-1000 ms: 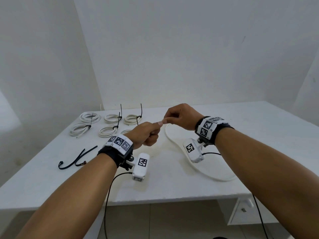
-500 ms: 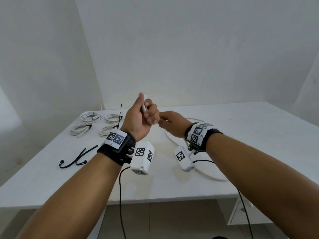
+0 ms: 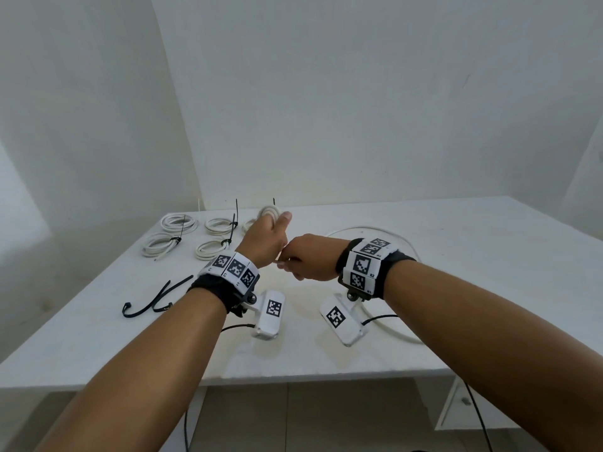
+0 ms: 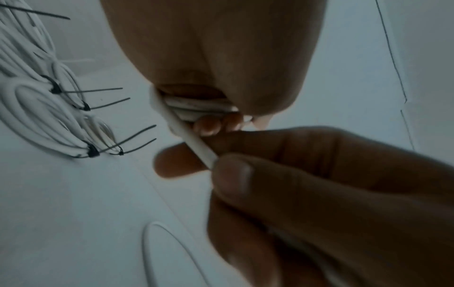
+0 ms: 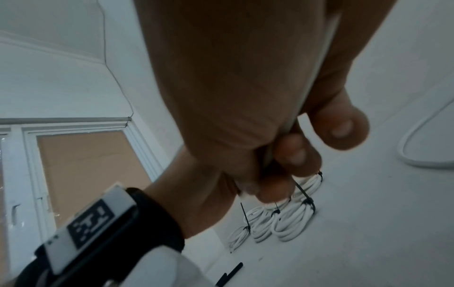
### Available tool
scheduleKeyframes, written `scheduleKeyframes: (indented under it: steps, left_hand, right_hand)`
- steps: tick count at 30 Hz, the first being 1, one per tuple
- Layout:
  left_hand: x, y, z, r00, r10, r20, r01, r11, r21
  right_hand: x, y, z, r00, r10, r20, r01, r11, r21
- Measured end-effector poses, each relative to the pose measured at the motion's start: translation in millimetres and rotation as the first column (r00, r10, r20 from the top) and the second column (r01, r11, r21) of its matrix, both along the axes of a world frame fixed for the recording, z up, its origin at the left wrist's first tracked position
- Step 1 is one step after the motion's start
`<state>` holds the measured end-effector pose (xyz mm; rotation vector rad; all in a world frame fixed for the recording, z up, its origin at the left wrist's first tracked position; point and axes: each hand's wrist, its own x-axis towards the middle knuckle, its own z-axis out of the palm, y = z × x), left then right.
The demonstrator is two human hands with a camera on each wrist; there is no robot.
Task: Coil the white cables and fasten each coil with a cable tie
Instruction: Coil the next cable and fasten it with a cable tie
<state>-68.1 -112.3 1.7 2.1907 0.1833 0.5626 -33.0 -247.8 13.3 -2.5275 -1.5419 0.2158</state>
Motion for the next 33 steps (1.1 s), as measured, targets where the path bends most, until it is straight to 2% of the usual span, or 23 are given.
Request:
scheduleKeyframes:
  steps: [2,6,7,9,11,13,16,20,25,27,29,33]
  left_hand:
    - [-3,3,-1,0.994,-0.011,-0.109,0.016,0.999,0.052]
    - [-3,6,1,0.929,-0.121,-0.349,0.186,0.970,0.158]
    - [-5,5,2,0.906,-0.160,-0.393,0.230,0.963,0.138]
    - [-10,4,0,0.862,-0.264,-0.432,0.289,0.957,-0.008]
    - [-14,4,-6,0.833,-0.378,-0.403,0.310,0.924,-0.225]
    - [-18,3,-10,0.805,-0.491,-0.333,0.321,0.832,-0.452]
    - [-24,-1,-5,0.782,-0.586,-0.213,0.364,0.706,-0.607]
    - [-28,-3,-2,0.772,-0.628,-0.101,0.499,0.696,-0.516]
    - [-31,-2,3,0.728,-0.686,-0.003,0.548,0.584,-0.599]
    - [-32,-1,3,0.722,-0.692,0.019,0.556,0.563,-0.611]
    - [-32,1,0,0.747,-0.663,0.042,0.544,0.574,-0.612]
    - [-34,1,-7,0.780,-0.624,0.043,0.509,0.592,-0.625]
  right_hand:
    - [0,-4,6,1.000,0.013,0.008,-0.013,1.000,0.016]
    - [3,-12,18,0.998,0.037,0.041,-0.044,0.982,0.186]
    - [3,-14,21,0.999,0.029,0.032,-0.035,0.973,0.227]
    - [4,-19,27,1.000,0.019,0.005,-0.020,0.956,0.292]
    - [7,-24,32,0.999,0.019,-0.037,-0.004,0.938,0.347]
    - [13,-30,36,0.995,0.022,-0.093,0.019,0.908,0.418]
    - [20,-36,31,0.981,0.041,-0.189,0.075,0.819,0.569]
    - [19,-31,18,0.975,0.116,-0.191,0.063,0.676,0.734]
    - [12,-25,-4,0.946,0.177,-0.273,0.138,0.542,0.829]
    - [7,-26,-12,0.926,0.224,-0.303,0.138,0.547,0.826]
    - [4,-27,-16,0.911,0.264,-0.317,0.120,0.565,0.816]
    - [6,-28,-21,0.934,0.205,-0.292,0.112,0.608,0.786]
